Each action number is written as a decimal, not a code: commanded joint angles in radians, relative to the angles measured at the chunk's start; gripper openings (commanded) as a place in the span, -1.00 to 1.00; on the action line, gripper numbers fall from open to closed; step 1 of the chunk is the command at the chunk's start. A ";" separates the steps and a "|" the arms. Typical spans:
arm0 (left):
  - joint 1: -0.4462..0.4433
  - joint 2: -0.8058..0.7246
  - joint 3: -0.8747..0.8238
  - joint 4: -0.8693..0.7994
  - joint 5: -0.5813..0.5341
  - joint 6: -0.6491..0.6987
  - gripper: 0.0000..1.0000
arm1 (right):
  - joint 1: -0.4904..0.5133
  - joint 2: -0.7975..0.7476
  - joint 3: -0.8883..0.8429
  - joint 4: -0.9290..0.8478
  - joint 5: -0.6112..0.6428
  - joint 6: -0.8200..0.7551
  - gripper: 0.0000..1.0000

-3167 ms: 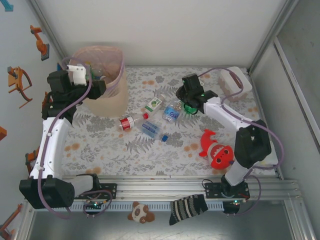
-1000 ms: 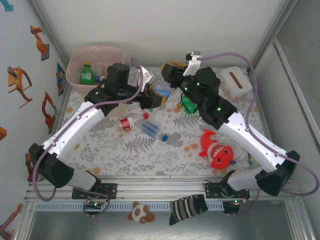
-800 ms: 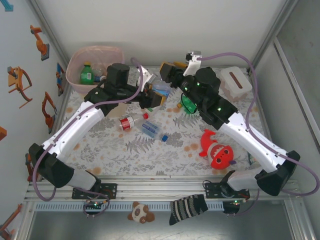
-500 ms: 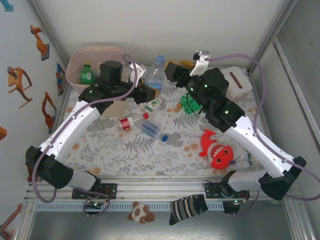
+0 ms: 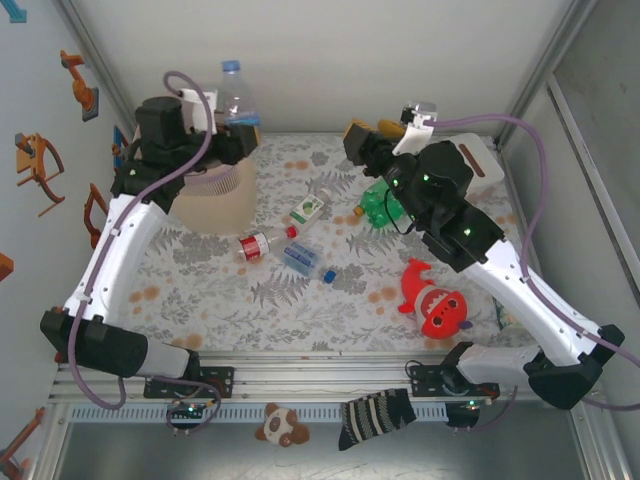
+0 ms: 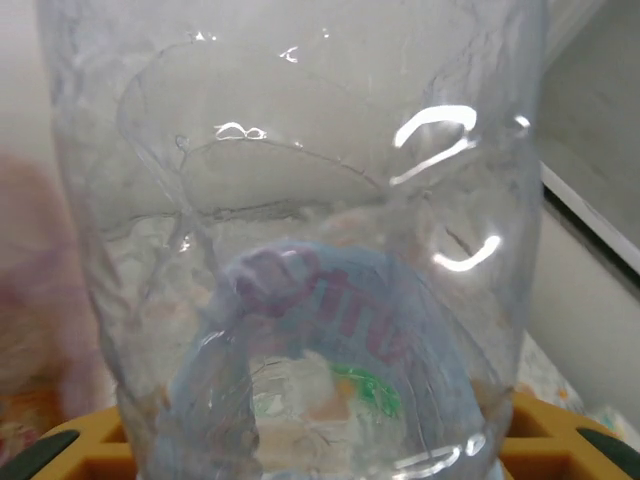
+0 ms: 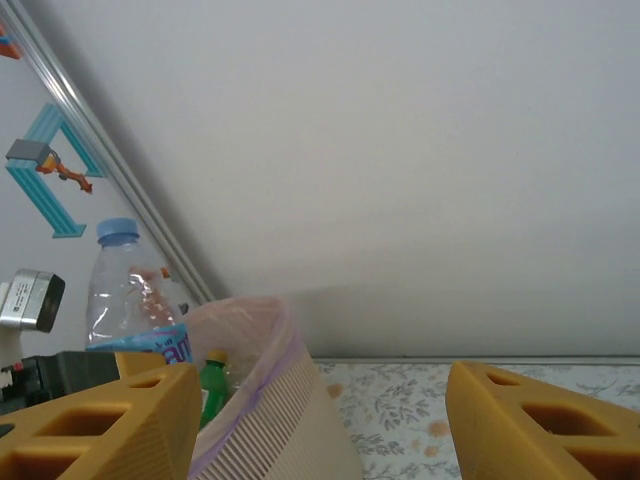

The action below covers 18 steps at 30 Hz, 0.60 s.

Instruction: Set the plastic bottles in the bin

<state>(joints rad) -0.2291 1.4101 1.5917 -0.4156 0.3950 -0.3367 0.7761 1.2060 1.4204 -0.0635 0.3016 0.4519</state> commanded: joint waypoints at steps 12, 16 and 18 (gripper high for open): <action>0.145 0.131 -0.084 0.396 -0.075 -0.608 -0.23 | 0.007 -0.021 -0.017 0.003 0.054 -0.028 0.30; 0.145 0.185 -0.160 0.568 -0.115 -0.819 -0.25 | 0.008 -0.029 -0.030 0.004 0.066 -0.033 0.30; 0.145 0.214 -0.197 0.657 -0.142 -0.913 -0.25 | 0.007 -0.034 -0.037 0.005 0.071 -0.034 0.29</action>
<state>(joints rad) -0.0853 1.6020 1.4292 0.0513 0.2939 -1.0351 0.7761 1.2026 1.3991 -0.0643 0.3355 0.4397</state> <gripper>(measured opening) 0.422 0.649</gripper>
